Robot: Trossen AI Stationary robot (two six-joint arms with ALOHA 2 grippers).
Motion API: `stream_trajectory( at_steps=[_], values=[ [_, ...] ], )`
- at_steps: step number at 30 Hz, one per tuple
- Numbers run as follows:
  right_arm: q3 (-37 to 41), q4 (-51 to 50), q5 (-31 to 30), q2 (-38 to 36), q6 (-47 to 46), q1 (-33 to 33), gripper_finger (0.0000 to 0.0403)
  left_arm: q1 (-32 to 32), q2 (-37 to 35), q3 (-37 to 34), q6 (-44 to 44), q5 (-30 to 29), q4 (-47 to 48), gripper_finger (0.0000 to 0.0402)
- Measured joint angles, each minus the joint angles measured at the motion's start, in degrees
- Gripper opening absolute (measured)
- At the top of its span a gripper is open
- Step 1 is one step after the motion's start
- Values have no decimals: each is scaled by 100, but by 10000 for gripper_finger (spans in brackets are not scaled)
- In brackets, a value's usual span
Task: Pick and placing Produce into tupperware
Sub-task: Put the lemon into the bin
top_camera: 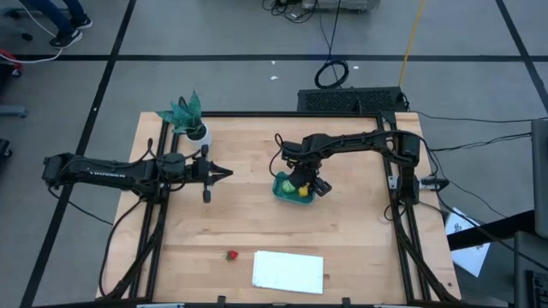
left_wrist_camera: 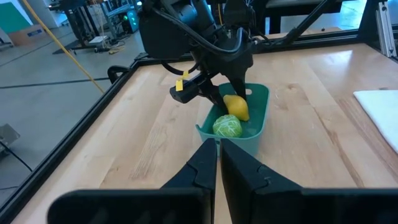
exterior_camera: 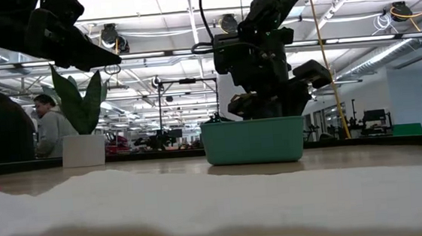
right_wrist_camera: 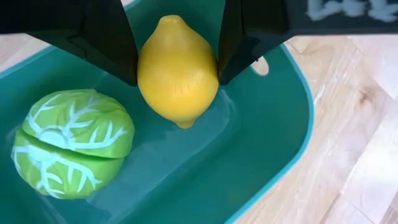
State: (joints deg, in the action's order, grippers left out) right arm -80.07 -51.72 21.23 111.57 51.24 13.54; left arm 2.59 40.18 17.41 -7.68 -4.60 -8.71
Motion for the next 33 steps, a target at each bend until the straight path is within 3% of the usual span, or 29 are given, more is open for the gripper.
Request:
stream_trajectory(
  at_steps=[11, 18, 26, 33],
  values=[
    [0, 83, 4, 0, -105, -2, 179, 0, -1, 0, 22, 0, 13, 26],
    [0, 140, -7, 0, -127, -20, 205, 0, 1, 0, 22, 0, 42, 26],
    [-1, 136, -19, 0, -103, -17, 196, 0, 1, 0, 7, 0, 46, 26],
    [-2, 123, -317, 0, -103, -26, 207, 2, 1, 0, 11, 0, 44, 26]
  ],
)
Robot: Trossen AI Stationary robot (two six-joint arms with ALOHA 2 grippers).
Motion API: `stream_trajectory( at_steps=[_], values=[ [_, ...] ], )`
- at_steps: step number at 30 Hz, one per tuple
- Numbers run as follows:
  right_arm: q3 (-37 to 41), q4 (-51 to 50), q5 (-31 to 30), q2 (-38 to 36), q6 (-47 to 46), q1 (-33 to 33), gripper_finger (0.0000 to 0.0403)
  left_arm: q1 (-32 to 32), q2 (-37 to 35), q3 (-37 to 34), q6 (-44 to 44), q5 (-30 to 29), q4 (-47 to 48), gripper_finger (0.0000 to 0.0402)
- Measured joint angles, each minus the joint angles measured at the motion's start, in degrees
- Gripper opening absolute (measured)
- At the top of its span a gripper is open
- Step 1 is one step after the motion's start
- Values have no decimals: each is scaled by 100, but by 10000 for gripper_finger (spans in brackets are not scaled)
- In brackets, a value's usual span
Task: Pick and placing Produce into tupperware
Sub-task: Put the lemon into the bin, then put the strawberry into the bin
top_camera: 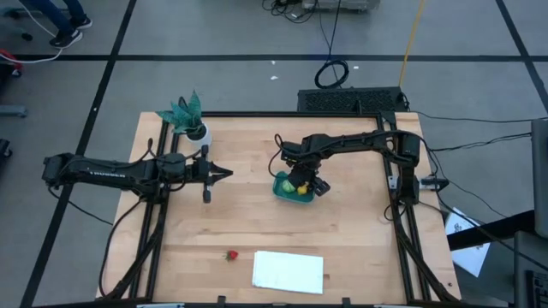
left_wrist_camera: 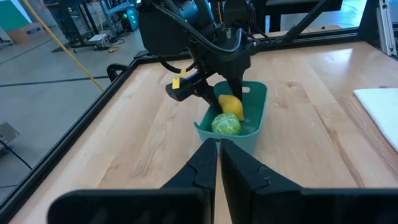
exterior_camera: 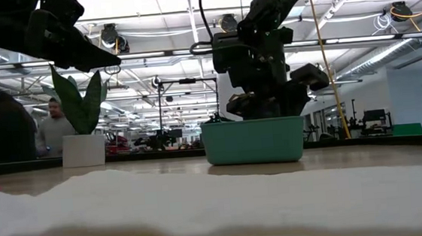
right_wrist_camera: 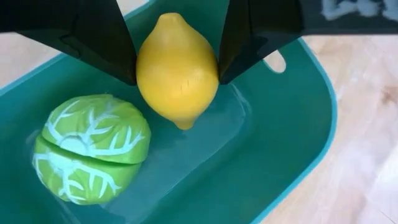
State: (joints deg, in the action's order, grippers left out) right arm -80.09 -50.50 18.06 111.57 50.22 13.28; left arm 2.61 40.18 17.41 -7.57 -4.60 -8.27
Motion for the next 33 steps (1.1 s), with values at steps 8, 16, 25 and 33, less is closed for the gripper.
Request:
stream_trajectory(
  at_steps=[8, 16, 25, 33],
  values=[
    [-2, -1, -19, 0, -2, 0, 209, 0, 0, 1, 6, 0, 0, 26],
    [-2, 57, -26, 0, -103, -4, 210, -1, 0, 2, 2, 0, -2, 26],
    [-2, 54, -33, 0, -224, -28, 210, 0, -1, 2, 20, 0, -2, 26],
    [-2, 42, -49, 0, -389, -28, 240, 0, -1, 2, 32, 0, 59, 26]
  ],
)
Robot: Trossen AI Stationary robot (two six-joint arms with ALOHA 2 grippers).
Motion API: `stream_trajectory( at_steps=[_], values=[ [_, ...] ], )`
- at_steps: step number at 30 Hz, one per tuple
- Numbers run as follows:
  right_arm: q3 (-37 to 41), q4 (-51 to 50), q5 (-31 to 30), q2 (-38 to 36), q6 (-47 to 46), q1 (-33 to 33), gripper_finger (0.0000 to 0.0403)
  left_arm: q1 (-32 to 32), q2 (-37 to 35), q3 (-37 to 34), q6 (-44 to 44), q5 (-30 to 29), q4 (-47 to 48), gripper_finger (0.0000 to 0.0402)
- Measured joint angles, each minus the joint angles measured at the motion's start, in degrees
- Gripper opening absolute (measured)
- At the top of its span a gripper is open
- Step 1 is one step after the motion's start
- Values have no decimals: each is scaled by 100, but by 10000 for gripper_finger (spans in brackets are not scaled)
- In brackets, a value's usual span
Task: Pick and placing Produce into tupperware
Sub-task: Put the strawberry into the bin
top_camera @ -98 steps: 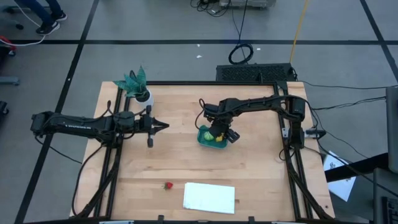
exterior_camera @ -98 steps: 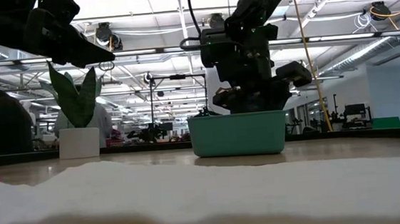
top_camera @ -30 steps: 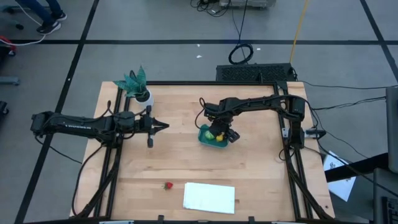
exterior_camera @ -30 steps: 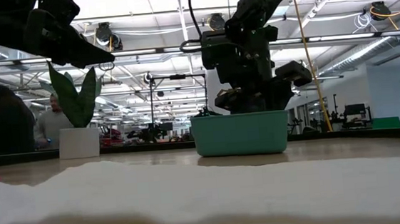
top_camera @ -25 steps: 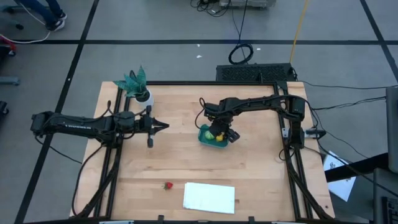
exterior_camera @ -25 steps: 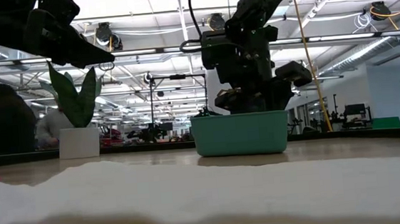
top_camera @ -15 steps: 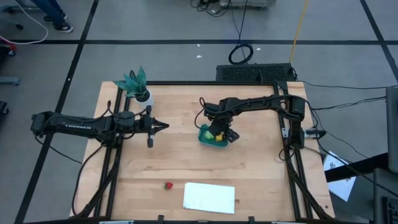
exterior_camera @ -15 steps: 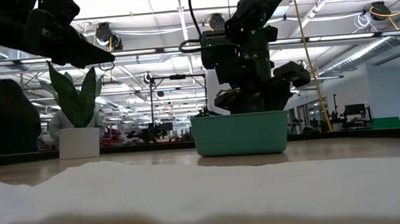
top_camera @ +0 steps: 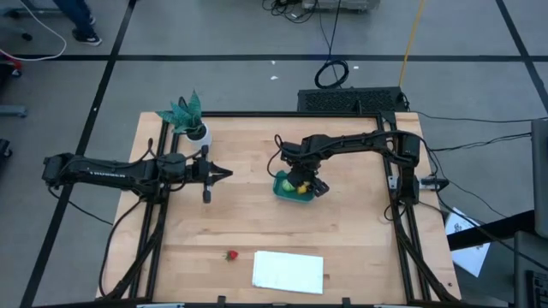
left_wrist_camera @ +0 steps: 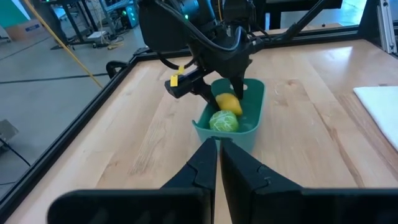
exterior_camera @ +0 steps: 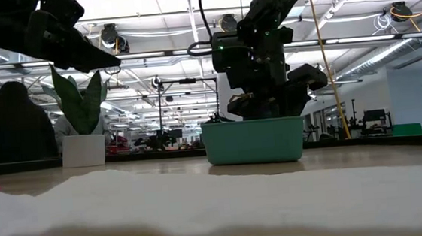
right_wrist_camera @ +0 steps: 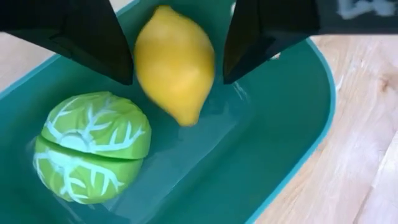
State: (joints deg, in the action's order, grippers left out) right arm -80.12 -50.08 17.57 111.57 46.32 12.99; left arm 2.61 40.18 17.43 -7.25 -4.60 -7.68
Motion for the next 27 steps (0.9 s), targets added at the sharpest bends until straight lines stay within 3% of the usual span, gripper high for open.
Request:
stream_trajectory(
  at_steps=[6, 27],
  values=[
    [-2, 42, -132, 0, -107, 0, 268, -1, 1, 0, 0, 0, 53, 26],
    [-362, -270, -135, -39, -214, -2, 270, 0, 1, 0, 0, 2, 64, 26]
  ],
)
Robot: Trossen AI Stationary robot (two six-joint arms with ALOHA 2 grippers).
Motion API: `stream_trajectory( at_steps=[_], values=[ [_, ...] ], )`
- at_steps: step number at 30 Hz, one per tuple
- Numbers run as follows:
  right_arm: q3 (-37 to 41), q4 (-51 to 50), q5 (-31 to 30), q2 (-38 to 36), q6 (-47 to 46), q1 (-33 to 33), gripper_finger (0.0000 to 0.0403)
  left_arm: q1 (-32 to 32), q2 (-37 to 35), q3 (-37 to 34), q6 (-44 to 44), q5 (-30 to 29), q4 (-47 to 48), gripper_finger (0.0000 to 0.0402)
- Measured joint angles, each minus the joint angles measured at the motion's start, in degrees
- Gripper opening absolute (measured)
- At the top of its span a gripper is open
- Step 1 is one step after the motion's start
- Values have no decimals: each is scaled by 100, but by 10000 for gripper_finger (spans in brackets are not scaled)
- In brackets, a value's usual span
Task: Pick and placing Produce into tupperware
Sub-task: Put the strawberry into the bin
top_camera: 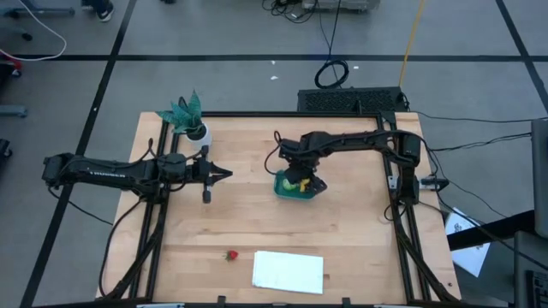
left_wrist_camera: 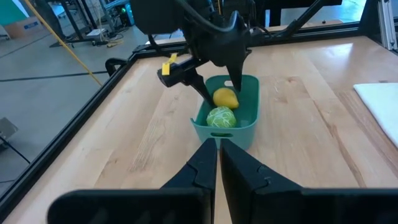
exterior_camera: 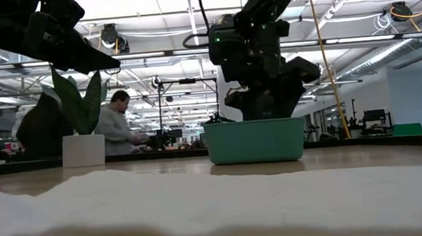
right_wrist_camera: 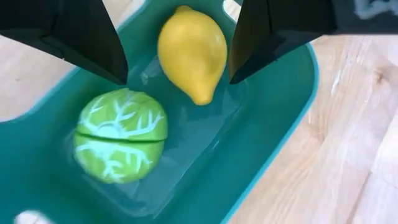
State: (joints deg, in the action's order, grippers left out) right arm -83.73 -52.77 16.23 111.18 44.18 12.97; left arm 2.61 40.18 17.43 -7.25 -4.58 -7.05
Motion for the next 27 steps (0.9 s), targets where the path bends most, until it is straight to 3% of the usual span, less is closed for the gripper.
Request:
stream_trajectory(
  at_steps=[8, 11, 22, 27],
  values=[
    [-234, -363, -197, -7, 100, -2, 249, -2, -2, 0, 0, 0, 4, 26],
    [-235, -432, -219, -7, 220, -7, 213, -2, 0, 0, 0, 0, 15, 26],
    [-235, -335, -307, -7, 620, -185, 21, -1, -1, 0, 0, 0, 109, 26],
    [-235, -319, -308, -7, 500, -186, 11, -2, 0, 0, 2, -2, 109, 26]
  ],
)
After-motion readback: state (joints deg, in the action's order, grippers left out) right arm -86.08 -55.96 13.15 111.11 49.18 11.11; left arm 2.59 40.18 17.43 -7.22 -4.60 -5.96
